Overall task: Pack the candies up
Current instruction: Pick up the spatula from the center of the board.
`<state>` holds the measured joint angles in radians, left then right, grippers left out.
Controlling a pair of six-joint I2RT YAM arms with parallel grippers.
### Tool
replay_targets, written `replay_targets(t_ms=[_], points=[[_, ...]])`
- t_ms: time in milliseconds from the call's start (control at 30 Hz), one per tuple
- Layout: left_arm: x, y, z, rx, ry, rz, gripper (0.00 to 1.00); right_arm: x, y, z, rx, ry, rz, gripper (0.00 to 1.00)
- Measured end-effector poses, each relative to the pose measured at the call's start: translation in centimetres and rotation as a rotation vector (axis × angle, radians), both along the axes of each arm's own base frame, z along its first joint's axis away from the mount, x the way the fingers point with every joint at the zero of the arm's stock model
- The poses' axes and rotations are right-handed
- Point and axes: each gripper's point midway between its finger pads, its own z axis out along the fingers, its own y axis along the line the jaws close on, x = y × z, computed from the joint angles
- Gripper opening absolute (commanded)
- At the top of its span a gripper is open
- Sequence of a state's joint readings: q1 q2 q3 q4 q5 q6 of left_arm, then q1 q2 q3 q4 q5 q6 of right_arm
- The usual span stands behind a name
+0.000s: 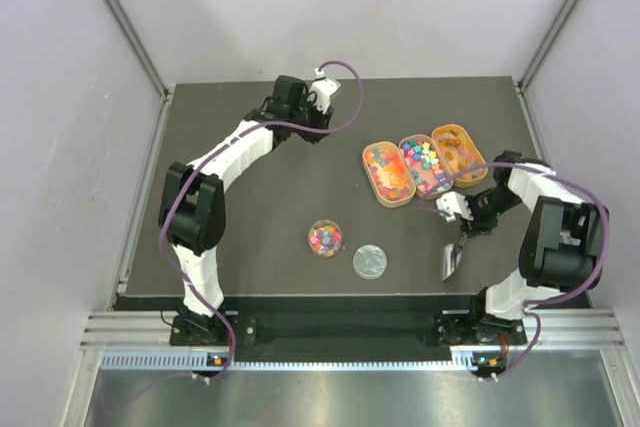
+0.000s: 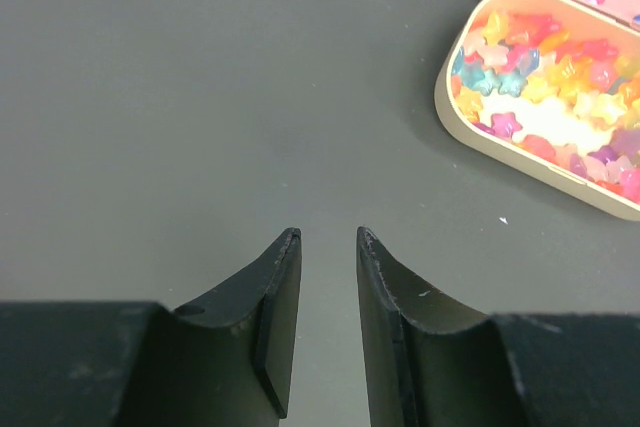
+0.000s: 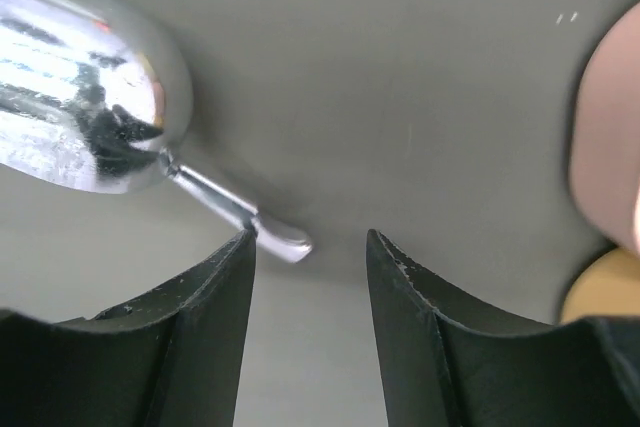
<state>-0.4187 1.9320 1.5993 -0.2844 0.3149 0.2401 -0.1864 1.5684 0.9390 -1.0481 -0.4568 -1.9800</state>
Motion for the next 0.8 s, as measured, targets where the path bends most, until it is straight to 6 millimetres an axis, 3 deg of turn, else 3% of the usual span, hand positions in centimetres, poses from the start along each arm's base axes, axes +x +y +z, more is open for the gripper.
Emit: replay_targets(t_ms=[400,633,800], points=[[-0.3,-0.3,-0.7,0.021,0.011,-0.002,0.34,1.1,-2.6,1.4,0.011,-0.037,-0.107,0.49],[-0.5,-0.6,-0.7,0.022,0.013,-0.008,0.34,-1.9,-1.2,-0.3,0.029,0.030,-0.086,0.49],[-0.8,-1.0,-0.8,0.026,0.014,-0.016,0.34,-1.4,0.0,-0.7,0.046,0.032,-0.046,0.49]])
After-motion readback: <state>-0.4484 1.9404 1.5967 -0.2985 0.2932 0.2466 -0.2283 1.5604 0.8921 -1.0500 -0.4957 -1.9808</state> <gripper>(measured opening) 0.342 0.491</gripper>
